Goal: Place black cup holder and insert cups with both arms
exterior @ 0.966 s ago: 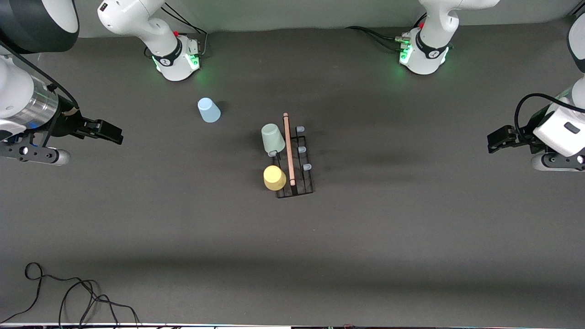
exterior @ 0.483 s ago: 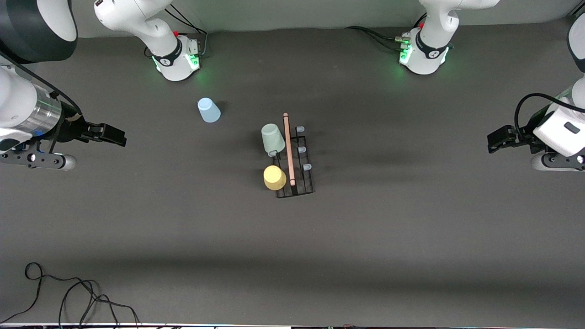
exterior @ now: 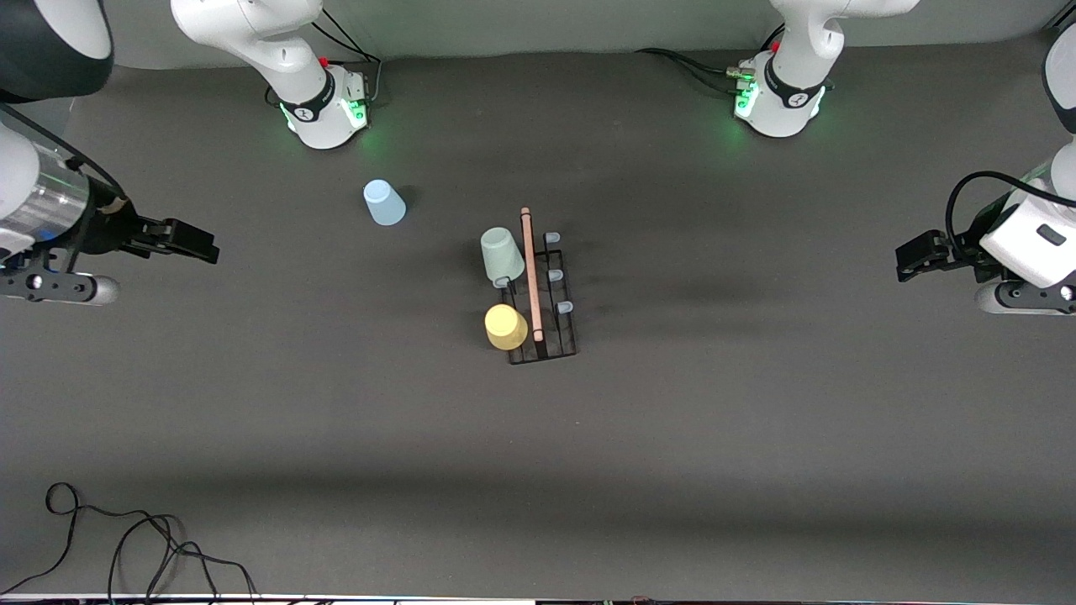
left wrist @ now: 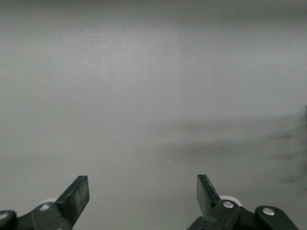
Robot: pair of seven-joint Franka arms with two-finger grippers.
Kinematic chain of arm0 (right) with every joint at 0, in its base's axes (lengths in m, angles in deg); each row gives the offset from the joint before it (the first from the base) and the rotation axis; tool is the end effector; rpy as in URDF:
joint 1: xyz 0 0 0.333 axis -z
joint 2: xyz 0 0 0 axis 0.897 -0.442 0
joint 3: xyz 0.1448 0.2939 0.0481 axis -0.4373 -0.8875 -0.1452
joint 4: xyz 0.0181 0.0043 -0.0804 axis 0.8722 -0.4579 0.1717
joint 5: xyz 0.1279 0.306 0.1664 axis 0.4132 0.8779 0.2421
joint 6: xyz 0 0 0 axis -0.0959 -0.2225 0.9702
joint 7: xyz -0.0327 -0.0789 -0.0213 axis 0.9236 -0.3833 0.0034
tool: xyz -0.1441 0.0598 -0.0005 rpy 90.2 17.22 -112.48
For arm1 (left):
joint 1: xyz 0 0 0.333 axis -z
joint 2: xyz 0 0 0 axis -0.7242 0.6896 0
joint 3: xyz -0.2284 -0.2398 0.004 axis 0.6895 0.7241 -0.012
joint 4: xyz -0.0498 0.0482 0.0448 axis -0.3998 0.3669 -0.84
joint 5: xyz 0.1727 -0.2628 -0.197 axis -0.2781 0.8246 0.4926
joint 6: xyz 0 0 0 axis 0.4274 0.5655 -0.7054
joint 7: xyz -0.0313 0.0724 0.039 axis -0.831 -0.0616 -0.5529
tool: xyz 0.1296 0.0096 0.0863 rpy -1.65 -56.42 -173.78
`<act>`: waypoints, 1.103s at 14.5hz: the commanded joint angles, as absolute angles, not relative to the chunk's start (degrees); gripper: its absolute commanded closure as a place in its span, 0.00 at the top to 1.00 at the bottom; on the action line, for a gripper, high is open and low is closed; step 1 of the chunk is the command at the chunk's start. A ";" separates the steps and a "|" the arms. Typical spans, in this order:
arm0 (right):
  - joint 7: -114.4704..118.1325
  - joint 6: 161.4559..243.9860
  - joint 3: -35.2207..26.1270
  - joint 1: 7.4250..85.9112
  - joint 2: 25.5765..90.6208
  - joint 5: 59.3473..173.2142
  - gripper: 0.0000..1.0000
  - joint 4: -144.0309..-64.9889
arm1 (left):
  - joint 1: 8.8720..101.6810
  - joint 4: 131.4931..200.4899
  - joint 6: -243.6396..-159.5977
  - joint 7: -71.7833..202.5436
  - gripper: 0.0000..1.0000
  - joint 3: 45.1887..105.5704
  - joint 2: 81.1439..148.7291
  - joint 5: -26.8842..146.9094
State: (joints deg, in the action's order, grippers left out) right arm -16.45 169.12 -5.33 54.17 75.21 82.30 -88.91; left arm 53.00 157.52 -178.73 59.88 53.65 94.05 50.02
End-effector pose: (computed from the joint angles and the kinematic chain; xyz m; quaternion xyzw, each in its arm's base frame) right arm 0.5431 0.0579 0.5716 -0.9950 0.0705 0.0707 0.0101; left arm 0.5603 -0.0289 0.5432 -0.9996 0.0196 0.0152 0.0117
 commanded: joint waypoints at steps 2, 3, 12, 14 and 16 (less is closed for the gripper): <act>-11.84 169.89 -11.30 61.98 79.53 80.93 1.00 -93.90 | 53.43 157.69 -178.94 59.19 1.00 53.54 93.53 49.53; -7.38 171.02 -11.49 63.14 80.50 80.84 1.00 -94.95 | 53.43 157.69 -178.94 59.19 1.00 53.54 93.53 49.53; -2.58 178.16 -11.31 63.41 84.46 79.70 1.00 -100.41 | 53.43 157.69 -179.03 59.19 1.00 53.54 93.71 49.53; -2.59 178.16 -11.31 63.50 84.38 79.79 1.00 -100.32 | 53.43 157.69 -179.03 59.19 1.00 53.54 93.62 49.44; -2.94 178.16 -11.31 63.50 84.46 79.79 1.00 -100.06 | 53.43 157.69 -179.03 59.19 1.00 53.54 93.71 49.53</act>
